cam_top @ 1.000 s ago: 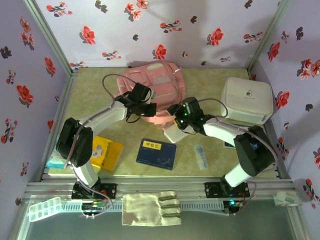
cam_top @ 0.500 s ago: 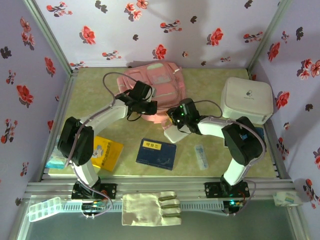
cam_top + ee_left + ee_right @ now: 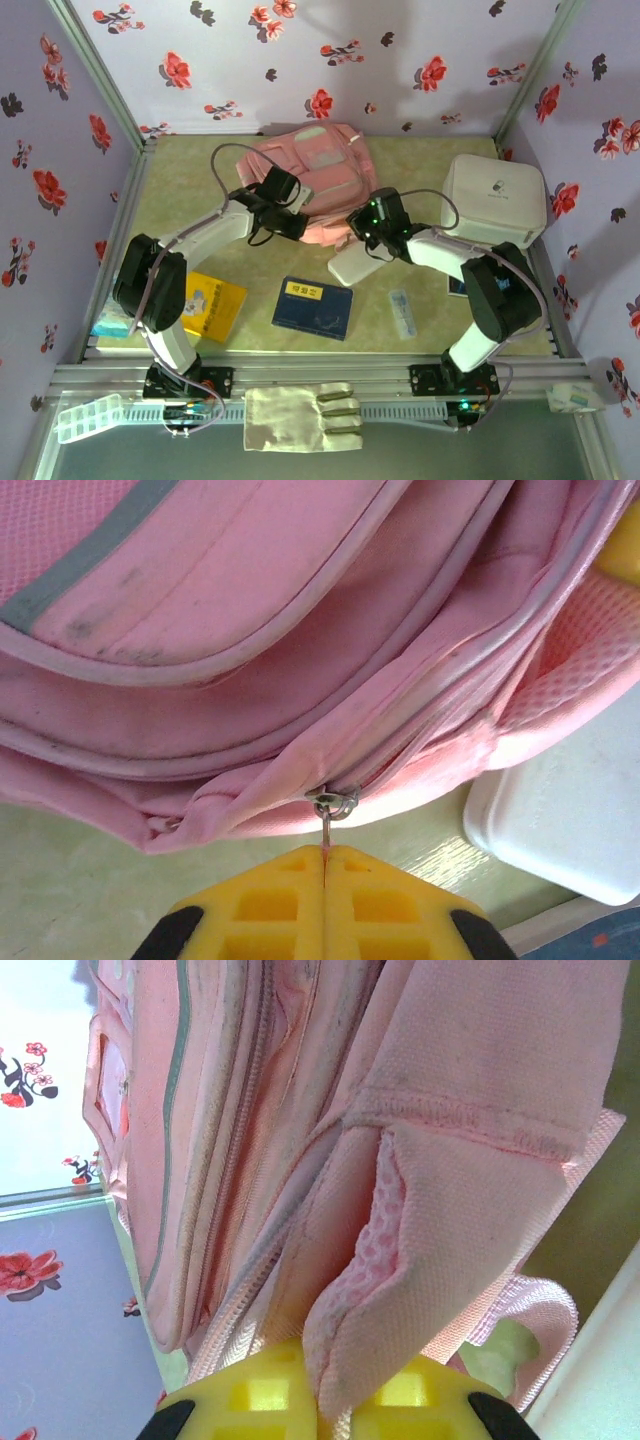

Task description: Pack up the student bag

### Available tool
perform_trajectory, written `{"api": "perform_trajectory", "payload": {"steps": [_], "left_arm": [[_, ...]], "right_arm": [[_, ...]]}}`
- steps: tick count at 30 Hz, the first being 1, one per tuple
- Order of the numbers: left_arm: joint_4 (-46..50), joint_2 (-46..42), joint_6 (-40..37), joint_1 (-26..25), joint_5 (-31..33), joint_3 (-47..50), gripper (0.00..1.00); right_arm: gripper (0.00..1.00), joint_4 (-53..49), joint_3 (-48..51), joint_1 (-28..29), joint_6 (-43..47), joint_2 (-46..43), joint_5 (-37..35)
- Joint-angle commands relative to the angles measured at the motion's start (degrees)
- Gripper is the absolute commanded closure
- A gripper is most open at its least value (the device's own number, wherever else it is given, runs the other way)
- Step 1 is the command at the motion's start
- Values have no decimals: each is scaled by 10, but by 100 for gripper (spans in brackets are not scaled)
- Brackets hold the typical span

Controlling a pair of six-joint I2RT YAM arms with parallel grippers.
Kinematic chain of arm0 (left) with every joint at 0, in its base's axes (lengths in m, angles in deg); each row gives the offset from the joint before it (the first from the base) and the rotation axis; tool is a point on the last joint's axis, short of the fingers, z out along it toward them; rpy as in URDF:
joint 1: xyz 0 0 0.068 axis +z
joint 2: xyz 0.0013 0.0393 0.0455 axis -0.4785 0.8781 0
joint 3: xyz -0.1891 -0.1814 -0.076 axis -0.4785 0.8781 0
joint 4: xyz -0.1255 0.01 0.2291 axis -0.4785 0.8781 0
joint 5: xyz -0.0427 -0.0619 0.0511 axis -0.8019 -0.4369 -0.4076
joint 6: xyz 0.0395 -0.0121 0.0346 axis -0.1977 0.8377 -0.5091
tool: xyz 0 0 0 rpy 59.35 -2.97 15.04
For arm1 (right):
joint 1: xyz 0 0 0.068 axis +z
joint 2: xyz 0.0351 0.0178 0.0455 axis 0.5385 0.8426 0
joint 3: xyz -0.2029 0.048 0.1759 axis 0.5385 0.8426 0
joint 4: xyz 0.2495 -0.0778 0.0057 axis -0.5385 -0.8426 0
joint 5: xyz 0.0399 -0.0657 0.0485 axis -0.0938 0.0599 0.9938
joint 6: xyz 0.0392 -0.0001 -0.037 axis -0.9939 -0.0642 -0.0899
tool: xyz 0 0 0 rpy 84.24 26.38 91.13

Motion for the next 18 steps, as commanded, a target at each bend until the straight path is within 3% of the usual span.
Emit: {"api": "perform_trajectory", "payload": {"steps": [1, 10, 18], "left_arm": [[44, -12, -42, 15, 39, 16, 100], [26, -10, -44, 48, 92, 47, 100], [-61, -10, -52, 93, 124, 62, 100]], "right_arm": [[100, -4, -29, -19, 23, -22, -44], [100, -26, -32, -34, 35, -45, -46], [100, -24, -23, -39, 37, -48, -37]]}}
